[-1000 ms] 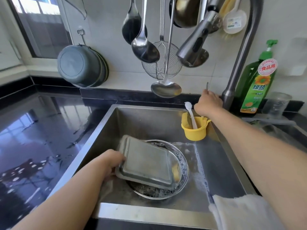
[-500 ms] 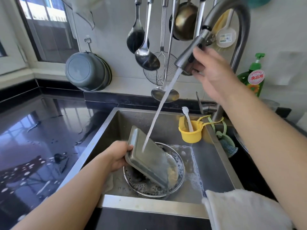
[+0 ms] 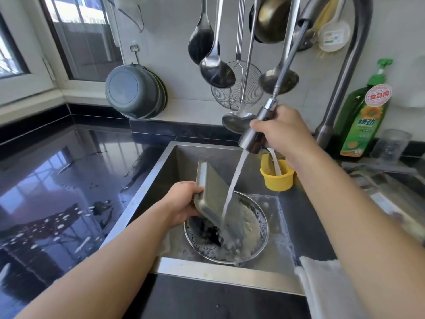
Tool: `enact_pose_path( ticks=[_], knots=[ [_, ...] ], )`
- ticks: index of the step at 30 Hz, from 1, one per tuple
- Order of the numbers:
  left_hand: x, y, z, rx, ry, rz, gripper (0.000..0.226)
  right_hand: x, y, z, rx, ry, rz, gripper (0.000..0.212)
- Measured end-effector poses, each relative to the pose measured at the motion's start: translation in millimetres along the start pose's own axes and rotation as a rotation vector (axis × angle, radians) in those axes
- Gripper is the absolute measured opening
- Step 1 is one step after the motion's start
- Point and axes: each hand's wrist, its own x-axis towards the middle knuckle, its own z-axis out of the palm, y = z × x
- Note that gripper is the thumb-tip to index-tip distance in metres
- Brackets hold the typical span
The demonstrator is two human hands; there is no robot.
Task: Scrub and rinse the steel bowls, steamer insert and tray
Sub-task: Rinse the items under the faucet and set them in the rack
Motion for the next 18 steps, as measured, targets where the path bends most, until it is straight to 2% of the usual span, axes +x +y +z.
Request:
enact_pose_path(
  ticks=[3, 6, 10, 14, 16, 18],
  knots=[
    [1, 1, 1, -0.065, -0.05, 0.009, 0.023, -2, 1, 14, 0.049, -0.107, 0.088, 0.024],
    [1, 3, 3, -0.083, -0.097, 0.016, 0.017, -1, -5, 21, 0.093, -0.153, 0.084, 0.025],
    [0, 4, 3, -0.111, -0.169, 0.024, 0.014, 1, -1, 24, 0.092, -0.139, 0.056, 0.019],
    [2, 2, 7, 0.003, -0.204, 0.076, 0.013, 5, 4, 25, 0.108, -0.119, 0.044, 0.021],
    [2, 2, 9, 0.017, -0.198, 0.065, 0.022, 6, 6, 27, 0.111, -0.091, 0.029, 0.021],
    [3, 0, 8, 0.037, -0.232, 0.049, 0.042, 8, 9, 31, 0.096, -0.051, 0.007, 0.023]
  ],
)
